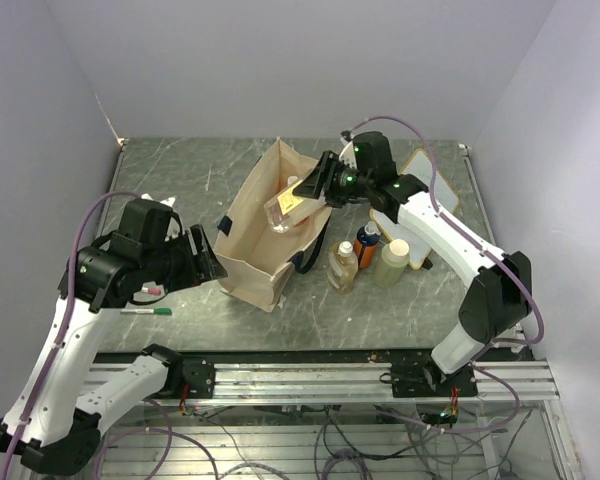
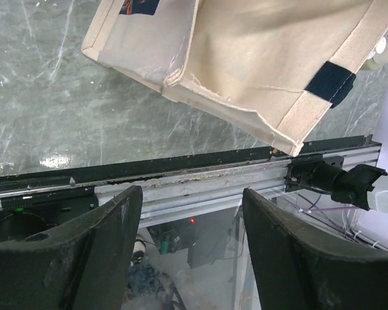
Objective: Take the personal care products out of the canvas bag
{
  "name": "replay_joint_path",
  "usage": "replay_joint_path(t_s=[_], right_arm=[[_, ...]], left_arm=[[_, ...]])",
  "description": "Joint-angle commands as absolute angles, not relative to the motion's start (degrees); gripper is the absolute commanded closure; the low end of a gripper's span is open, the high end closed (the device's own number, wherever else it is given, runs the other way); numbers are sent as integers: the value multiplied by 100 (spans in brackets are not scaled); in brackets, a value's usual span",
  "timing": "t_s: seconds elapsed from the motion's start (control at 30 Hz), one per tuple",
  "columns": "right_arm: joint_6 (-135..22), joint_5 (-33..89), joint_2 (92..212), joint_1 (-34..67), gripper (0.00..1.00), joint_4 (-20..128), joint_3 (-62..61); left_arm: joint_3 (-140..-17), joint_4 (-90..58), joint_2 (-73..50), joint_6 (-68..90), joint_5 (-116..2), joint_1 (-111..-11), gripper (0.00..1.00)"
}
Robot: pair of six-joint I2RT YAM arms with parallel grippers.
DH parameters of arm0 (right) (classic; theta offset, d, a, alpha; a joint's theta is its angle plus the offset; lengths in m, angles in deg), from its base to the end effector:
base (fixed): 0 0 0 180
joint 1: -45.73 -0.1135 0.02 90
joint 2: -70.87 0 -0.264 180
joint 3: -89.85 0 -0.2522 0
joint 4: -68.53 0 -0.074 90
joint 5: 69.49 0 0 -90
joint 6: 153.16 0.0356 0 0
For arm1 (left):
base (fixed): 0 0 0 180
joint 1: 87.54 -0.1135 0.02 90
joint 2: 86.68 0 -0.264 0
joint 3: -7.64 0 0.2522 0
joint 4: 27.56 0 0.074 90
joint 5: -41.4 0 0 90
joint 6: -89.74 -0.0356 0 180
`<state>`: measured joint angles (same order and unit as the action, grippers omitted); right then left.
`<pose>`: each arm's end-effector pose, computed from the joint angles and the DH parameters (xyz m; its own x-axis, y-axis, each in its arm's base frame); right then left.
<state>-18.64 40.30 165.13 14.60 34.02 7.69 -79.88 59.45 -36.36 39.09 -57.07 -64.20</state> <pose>0.3221 0.2086 0.3373 -0.8291 0.2700 -0.4896 -0.2156 0.6535 0.7255 0.1107 -0.0535 0.3857 -0.8462 -0.3179 -0.4277 -0.0742 0.8650 -0.4962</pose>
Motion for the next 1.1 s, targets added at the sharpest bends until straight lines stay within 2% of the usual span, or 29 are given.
replay_joint_path(t_s=[0.0,0.27,0.47,0.73,0.93,1.07], right_arm=[[-1055,4924,15977,1665,100,4554,668],[-888,5138,15216,1945,100,4843,144],[-1746,5237,15104,2005,100,4126,496],[-2567,5164,14426,2104,100,4061,-183],[-3806,5544,13598,2095,100,4498,-1088],[-5291,5352,13083,2103,100,3809,-1275]], left_arm=[[-7976,5667,-3507,3764,-6062,-6433,27],[-7989,5662,-3431,3723,-6203,-6433,27],[-7825,5653,-3466,3595,-6189,-6433,27],[-8081,5701,-3268,3389,-6035,-6433,26],[-7842,5294,-3225,3485,-6357,-6433,26],[-7854,5225,-3126,3507,-6373,-6433,26]])
